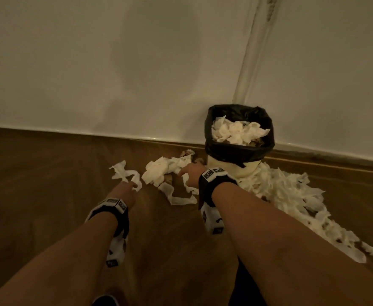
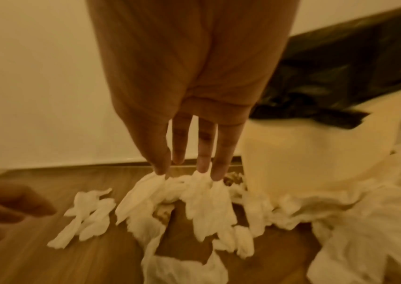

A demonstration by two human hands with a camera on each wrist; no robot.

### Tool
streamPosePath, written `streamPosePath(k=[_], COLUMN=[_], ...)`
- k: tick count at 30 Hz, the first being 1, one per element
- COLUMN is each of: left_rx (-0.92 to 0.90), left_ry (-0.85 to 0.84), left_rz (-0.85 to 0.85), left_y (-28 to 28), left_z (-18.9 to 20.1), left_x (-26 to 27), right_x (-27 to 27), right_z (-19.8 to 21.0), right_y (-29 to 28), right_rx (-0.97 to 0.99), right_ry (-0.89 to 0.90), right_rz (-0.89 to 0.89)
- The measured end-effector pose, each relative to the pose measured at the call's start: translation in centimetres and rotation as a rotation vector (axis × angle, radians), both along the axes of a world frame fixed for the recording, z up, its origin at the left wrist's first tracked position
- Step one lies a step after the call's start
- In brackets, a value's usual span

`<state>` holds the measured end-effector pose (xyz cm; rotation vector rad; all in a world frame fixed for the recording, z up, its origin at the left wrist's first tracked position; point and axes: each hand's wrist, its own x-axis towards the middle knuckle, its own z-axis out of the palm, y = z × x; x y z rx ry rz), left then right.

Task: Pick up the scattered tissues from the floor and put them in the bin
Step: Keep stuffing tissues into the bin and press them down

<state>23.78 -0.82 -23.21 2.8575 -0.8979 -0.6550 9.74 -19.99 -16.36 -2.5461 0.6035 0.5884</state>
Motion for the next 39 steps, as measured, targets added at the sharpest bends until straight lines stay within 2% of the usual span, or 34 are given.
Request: streamPosePath(k=[5,8,14,17,21,26,28,33,36,39], left_rx=[0.015,0.035,0.062,0.084,0.127,0.18,0.156,0.02,-0.007,-0.037], left_ry=[0.028,-0.028,-0.064,-0.074,-0.003,0.098,0.07,-0.005,0.076,0.227], left_rz=[0.02,0.034,0.141,0.12,0.064,0.01,-0.002,0.123,0.221,0.376], left_y=[-0.7,-1.3,-2.5,-3.0,-3.4,-3.8,-4.0,-3.7,-4.1,-4.2], left_z=[-2.7,-4.1,-5.1,-5.0,-5.3,-6.0,-6.2,-6.2,-5.9,-5.5], left_x=[1.2,2.2,4.8,6.5,8.1,7.4,6.6,5.6,5.6,5.7], right_x=[3.0,4.6,5.8,6.3,6.7,7.0,7.0,7.6,7.6,7.5], right_z=[-3.0,-4.7,-8.4,-10.0,-11.2,-11.1,-11.0,-9.9,-9.5,-9.3], right_y=[3.3,4.3,4.6,4.5,4.7,4.8,4.9,4.4,3.9,3.5], right_rx=[-0.006,-0.049,0.078,0.086,0.071,0.089,0.078,-0.064,-0.09,0.01], right_ry=[0.015,0.032,0.083,0.131,0.073,0.12,0.112,0.204,0.123,0.012], right_rz=[0.103,0.111,-0.03,-0.023,-0.03,-0.003,0.02,0.094,0.091,-0.067])
